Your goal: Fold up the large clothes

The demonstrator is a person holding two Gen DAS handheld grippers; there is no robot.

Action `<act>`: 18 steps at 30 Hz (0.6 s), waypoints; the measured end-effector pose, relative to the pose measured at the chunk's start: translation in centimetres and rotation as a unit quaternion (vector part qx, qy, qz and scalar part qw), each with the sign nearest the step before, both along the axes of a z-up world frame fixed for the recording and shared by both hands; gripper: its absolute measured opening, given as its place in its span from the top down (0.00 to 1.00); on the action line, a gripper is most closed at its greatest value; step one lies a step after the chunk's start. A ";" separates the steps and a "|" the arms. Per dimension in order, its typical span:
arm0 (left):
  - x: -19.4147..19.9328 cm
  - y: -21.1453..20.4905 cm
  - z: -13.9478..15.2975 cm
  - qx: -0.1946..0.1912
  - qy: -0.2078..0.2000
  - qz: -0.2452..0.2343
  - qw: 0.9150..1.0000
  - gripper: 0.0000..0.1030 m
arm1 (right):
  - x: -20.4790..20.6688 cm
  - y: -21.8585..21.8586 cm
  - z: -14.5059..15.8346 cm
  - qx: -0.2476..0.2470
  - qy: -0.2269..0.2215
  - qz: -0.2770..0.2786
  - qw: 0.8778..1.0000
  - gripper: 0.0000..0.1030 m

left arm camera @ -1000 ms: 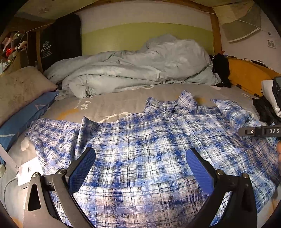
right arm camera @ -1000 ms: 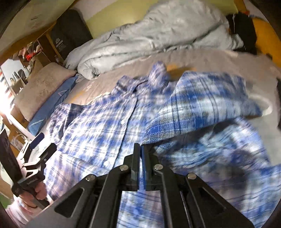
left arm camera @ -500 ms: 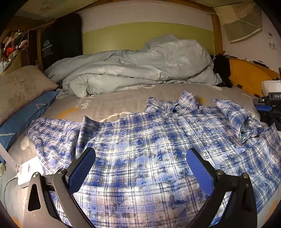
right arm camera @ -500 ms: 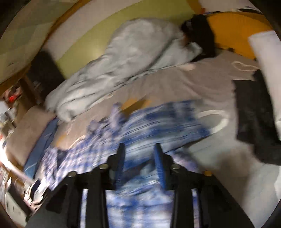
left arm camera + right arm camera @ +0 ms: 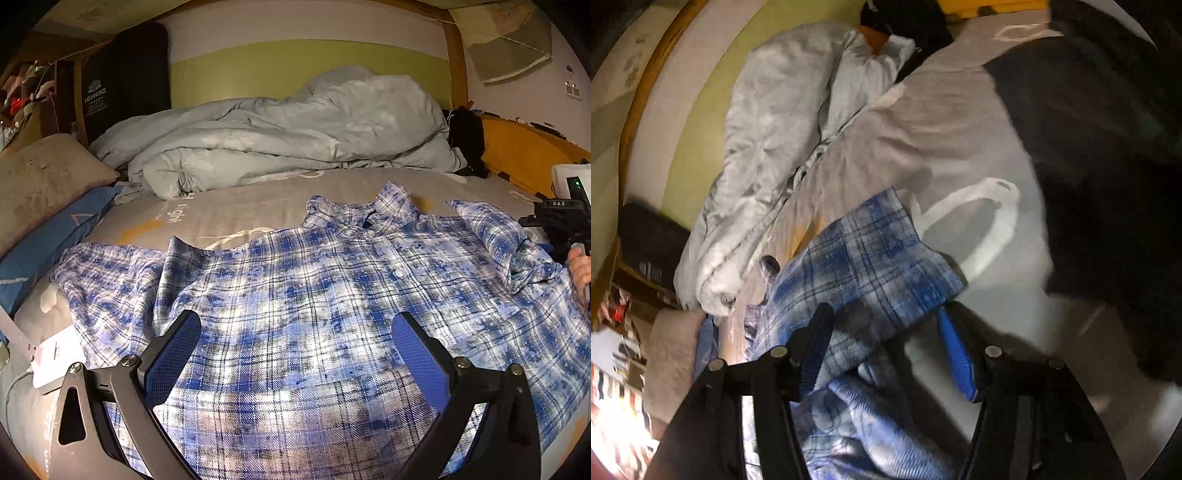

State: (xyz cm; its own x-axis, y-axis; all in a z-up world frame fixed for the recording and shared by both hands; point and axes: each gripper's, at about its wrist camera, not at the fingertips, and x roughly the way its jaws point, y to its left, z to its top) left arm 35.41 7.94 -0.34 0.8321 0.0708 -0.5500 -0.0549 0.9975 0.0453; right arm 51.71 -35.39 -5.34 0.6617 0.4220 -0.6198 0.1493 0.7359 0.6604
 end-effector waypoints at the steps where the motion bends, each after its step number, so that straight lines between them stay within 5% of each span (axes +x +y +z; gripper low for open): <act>1: 0.0 0.0 0.0 0.002 0.000 0.000 1.000 0.01 | 0.1 0.0 -0.2 -0.003 0.001 -0.005 1.000 0.78; 2: 0.0 0.0 0.0 0.001 0.000 -0.001 1.000 0.00 | 0.2 0.0 -0.4 0.000 0.001 -0.006 1.000 0.94; 7: -0.6 -0.2 0.7 0.013 -0.020 0.000 1.000 0.01 | -1.2 1.7 2.8 -0.061 -0.061 -0.012 0.996 0.95; 9: -0.8 -0.1 1.2 0.009 -0.030 0.000 1.000 0.10 | -2.1 3.1 4.9 -0.083 -0.094 0.013 0.992 0.95; 14: -1.0 0.9 1.8 -0.033 -0.032 0.001 0.999 0.33 | -6.7 10.6 10.5 -0.168 -0.211 0.141 0.953 0.95; 18: -0.8 1.6 1.8 -0.059 -0.025 0.001 0.998 0.46 | -8.9 16.5 9.8 -0.169 -0.218 0.261 0.925 0.95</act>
